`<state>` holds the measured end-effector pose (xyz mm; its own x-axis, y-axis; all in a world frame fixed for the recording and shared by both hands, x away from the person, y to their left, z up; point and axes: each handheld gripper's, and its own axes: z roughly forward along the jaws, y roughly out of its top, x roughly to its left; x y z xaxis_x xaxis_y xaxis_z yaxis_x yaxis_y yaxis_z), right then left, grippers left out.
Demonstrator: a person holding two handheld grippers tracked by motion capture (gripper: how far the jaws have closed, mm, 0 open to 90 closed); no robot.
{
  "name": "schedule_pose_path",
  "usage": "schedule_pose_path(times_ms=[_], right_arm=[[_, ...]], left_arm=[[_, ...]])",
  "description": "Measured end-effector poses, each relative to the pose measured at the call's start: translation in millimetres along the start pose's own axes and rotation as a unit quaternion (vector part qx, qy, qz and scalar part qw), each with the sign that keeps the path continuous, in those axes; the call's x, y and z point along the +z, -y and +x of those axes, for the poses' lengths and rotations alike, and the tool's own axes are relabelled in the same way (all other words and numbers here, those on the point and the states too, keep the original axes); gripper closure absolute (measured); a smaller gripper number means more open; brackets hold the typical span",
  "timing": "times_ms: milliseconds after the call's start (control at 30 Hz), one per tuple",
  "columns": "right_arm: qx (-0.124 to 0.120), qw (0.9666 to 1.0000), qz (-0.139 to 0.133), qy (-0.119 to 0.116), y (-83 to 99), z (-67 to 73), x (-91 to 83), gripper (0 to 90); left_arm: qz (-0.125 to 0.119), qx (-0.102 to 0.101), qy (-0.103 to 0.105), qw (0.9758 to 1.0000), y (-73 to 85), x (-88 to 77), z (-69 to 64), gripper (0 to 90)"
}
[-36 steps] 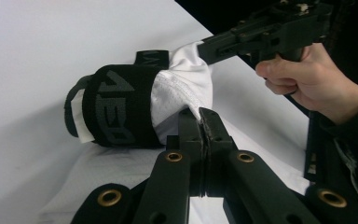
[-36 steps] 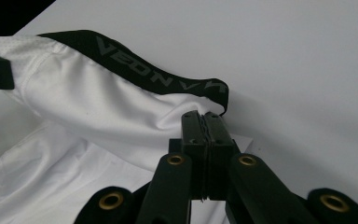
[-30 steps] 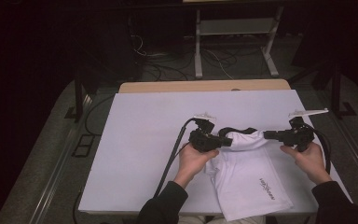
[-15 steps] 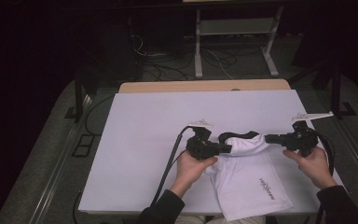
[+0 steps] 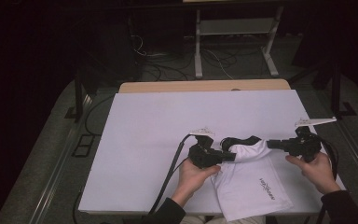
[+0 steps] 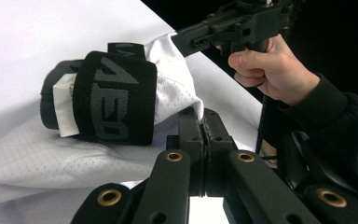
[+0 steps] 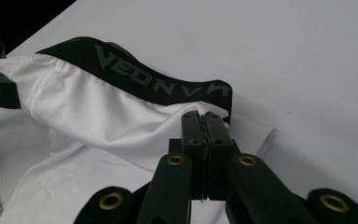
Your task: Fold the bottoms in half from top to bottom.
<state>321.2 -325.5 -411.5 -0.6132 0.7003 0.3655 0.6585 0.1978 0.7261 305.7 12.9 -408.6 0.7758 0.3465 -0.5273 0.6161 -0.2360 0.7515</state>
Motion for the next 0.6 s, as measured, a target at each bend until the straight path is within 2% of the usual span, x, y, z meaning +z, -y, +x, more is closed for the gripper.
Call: schedule_pose_path(times_ms=[233, 600], right_arm=[[-0.002, 0.9999, 0.012, -0.005, 7.9, 2.2, -2.9, 87.7], [-0.004, 0.9996, 0.025, -0.013, 15.6, 7.0, -5.2, 87.7]], left_arm=[[0.002, 0.004, 0.01, 0.9999, 11.6, 0.4, -6.5, 87.3], [-0.001, -0.003, 0.025, 0.9997, 27.4, 2.2, -12.5, 87.3]])
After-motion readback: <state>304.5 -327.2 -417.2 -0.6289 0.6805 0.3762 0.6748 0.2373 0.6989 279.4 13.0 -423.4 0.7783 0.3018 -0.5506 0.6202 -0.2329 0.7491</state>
